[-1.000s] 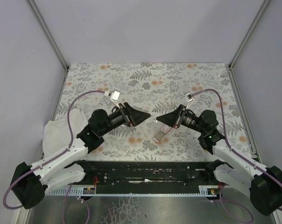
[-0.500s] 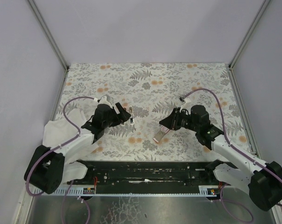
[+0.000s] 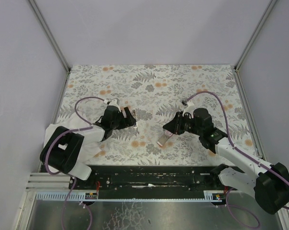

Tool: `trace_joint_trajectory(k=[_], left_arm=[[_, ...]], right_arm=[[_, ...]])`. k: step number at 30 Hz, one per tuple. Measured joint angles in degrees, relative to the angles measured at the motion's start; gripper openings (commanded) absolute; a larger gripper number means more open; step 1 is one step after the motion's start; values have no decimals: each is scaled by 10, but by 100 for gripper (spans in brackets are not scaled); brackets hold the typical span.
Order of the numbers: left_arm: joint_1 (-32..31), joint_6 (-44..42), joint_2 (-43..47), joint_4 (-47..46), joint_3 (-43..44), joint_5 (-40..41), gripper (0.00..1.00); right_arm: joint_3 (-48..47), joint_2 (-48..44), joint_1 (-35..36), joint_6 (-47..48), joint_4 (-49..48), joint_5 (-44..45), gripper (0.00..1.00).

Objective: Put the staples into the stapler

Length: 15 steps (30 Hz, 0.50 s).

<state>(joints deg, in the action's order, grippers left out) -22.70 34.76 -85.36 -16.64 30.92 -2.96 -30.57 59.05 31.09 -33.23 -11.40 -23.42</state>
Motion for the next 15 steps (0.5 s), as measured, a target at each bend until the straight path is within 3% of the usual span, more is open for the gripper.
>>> trace_joint_trajectory(k=[15], left_arm=[[-13,-22,-54,-76,15,-50,81]], right_arm=[[0,13,3,3,0,0,20]])
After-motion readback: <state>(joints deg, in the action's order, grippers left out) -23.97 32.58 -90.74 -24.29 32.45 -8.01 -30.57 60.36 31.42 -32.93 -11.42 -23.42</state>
